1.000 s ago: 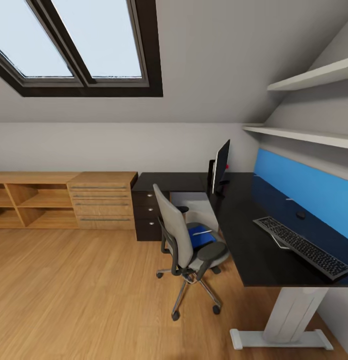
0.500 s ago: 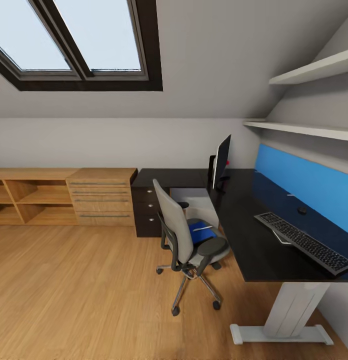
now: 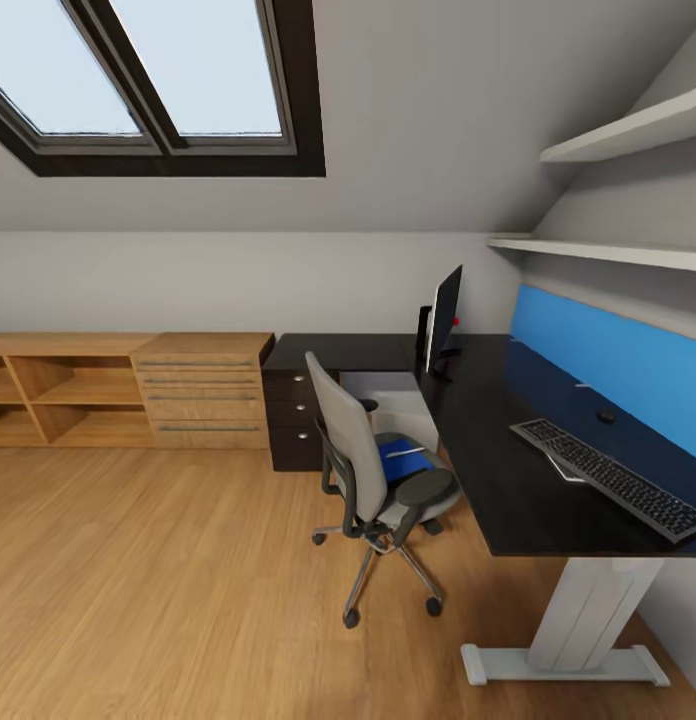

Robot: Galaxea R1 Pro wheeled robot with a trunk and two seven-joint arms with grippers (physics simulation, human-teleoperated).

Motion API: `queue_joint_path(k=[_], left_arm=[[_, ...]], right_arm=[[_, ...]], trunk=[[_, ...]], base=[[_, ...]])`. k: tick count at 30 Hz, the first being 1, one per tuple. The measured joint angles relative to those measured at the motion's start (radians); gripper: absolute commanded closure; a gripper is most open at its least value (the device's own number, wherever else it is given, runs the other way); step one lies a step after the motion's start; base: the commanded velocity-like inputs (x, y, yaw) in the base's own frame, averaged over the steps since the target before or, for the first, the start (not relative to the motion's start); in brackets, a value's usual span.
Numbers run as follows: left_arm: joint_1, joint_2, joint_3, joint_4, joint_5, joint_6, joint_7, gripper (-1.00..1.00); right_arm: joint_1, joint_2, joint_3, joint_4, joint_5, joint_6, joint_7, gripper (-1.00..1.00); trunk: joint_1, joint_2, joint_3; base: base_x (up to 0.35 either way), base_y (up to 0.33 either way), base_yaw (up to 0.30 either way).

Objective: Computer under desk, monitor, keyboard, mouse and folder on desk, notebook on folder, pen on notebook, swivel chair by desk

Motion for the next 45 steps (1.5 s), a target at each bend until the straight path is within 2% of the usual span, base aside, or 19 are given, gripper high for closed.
queue_joint_path(k=[9,22,27,33,34,38,40,45], left_arm=[[0.0,-0.006,-0.006,0.003,-0.002,0.005,0.0,-1.0],[0.0,-0.005,-0.004,0.003,-0.002,0.005,0.001,-1.0],[0.0,-0.006,-0.003,0.004,-0.002,-0.003,0.002,-1.0],[0.0,-0.006,-0.007,0.014,-0.001,0.005,-0.004,-1.0],[0.0,-0.007,-0.015,0.019,-0.002,0.005,-0.004,-1.0],[0.0,-0.009,-0.125,0.029,-0.051,0.002,-0.004,-1.0],[0.0,-0.009,-0.142,0.029,-0.058,0.005,-0.004,-1.0],[0.0,-0.007,-0.148,0.028,-0.06,0.006,-0.005,-1.0]], right_arm=[[0.0,-0.001,0.0,0.0,0.001,0.0,0.0,-1.0],[0.0,-0.002,0.0,-0.001,0.001,-0.001,0.0,-1.0],[0.0,-0.004,-0.002,-0.003,0.0,-0.003,0.0,-1.0],[0.0,-0.023,-0.003,0.005,-0.003,-0.004,0.0,-1.0],[0.0,-0.025,-0.003,0.005,-0.003,-0.004,0.0,-1.0],[0.0,-0.03,0.0,0.006,-0.001,-0.017,0.0,-1.0],[0.0,-0.034,-0.001,0.007,-0.001,-0.025,0.0,-1.0],[0.0,-0.044,-0.002,0.005,-0.001,-0.026,0.0,-1.0]], trunk=[[0.035,-0.063,-0.028],[0.084,-0.154,-0.069],[0.103,-0.189,-0.085],[0.127,-0.231,-0.103],[0.13,-0.238,-0.107],[0.146,-0.266,-0.119],[0.153,-0.28,-0.125],[0.173,-0.315,-0.141]], base=[[-0.056,0.037,0.0],[-0.036,0.278,0.0],[0.023,0.097,0.0],[0.002,0.01,0.0],[0.0,0.001,0.0],[0.0,0.0,0.0],[0.0,0.0,0.0],[0.0,0.0,0.0]])
